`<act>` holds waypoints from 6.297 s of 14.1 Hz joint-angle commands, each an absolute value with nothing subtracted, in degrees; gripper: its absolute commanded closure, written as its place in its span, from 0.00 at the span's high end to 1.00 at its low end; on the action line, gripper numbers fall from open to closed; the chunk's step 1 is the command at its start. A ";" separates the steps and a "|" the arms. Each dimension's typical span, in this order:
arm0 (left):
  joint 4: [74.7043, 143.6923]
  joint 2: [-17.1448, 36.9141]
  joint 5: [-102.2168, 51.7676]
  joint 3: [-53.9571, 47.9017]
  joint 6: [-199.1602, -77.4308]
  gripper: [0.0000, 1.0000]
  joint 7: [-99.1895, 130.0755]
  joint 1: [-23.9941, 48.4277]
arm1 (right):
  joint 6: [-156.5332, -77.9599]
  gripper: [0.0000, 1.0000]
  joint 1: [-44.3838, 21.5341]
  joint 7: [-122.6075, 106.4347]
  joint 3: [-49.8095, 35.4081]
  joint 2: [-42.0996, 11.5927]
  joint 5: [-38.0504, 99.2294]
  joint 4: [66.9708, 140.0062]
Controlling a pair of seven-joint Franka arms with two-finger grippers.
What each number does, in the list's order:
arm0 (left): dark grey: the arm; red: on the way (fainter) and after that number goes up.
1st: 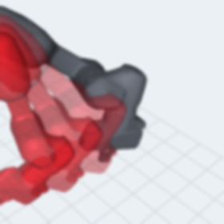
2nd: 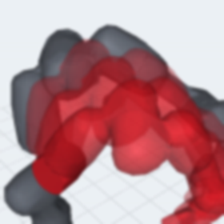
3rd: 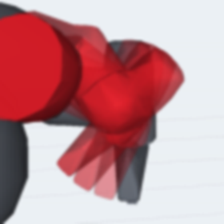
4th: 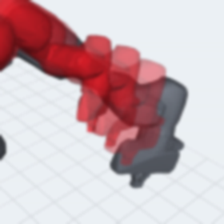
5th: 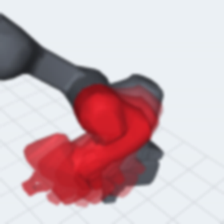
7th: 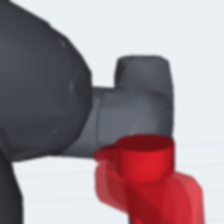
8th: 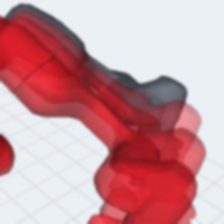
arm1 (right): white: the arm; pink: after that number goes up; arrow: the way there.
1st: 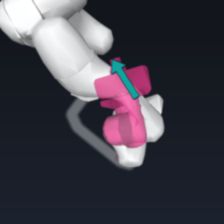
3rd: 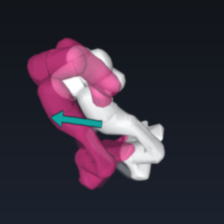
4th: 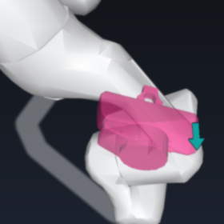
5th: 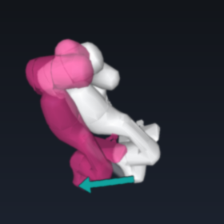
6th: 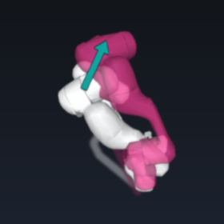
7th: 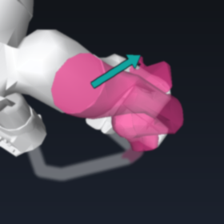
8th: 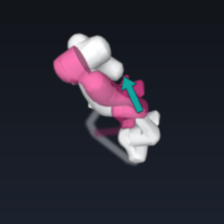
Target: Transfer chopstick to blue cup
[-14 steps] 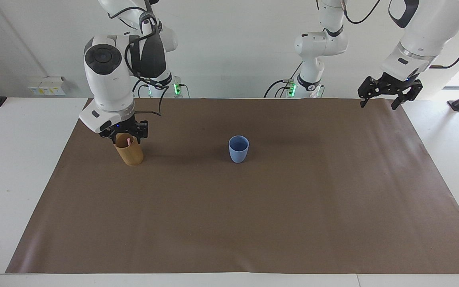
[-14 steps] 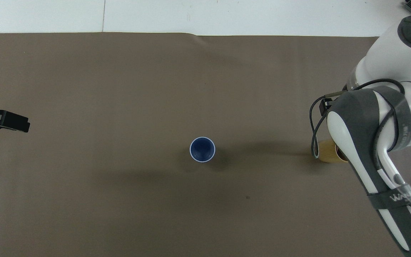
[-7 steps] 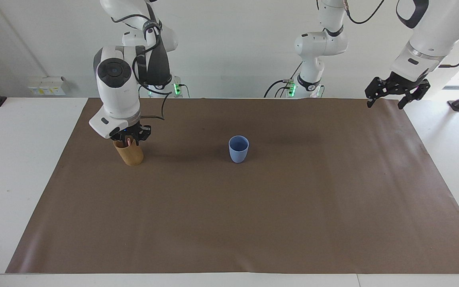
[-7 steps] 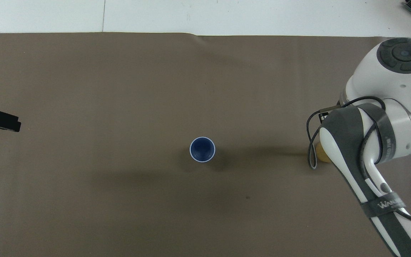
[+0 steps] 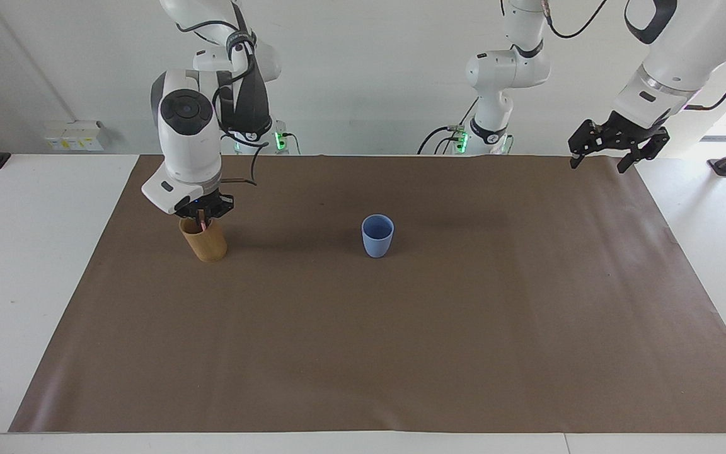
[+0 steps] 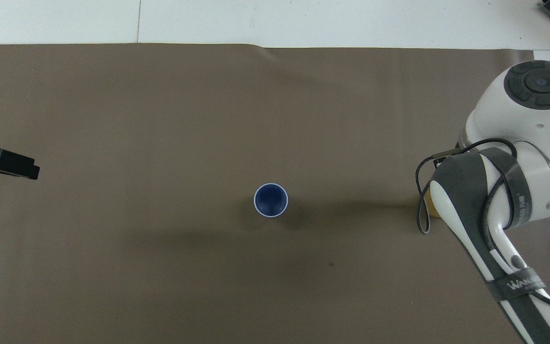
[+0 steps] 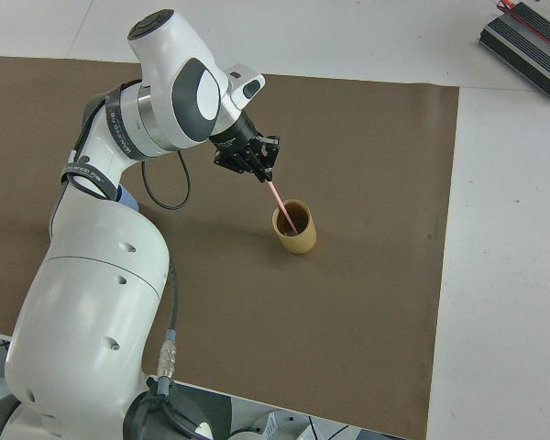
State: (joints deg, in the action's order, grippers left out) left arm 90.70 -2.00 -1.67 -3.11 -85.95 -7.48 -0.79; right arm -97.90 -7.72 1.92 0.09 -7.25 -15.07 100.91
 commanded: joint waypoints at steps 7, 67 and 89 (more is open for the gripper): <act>90.79 -3.95 -2.55 -3.16 -84.20 1.00 -8.44 -1.58 | -98.53 0.00 0.60 -3.69 0.53 4.64 -7.05 100.64; 90.79 -4.13 -2.46 -3.16 -84.29 1.00 -8.09 -1.67 | -101.27 1.00 -4.07 17.43 -2.90 9.76 2.11 102.85; 90.79 -4.13 -2.46 -3.16 -84.29 1.00 -8.09 -1.67 | -84.02 1.00 3.08 5.10 -2.20 2.20 -1.76 88.50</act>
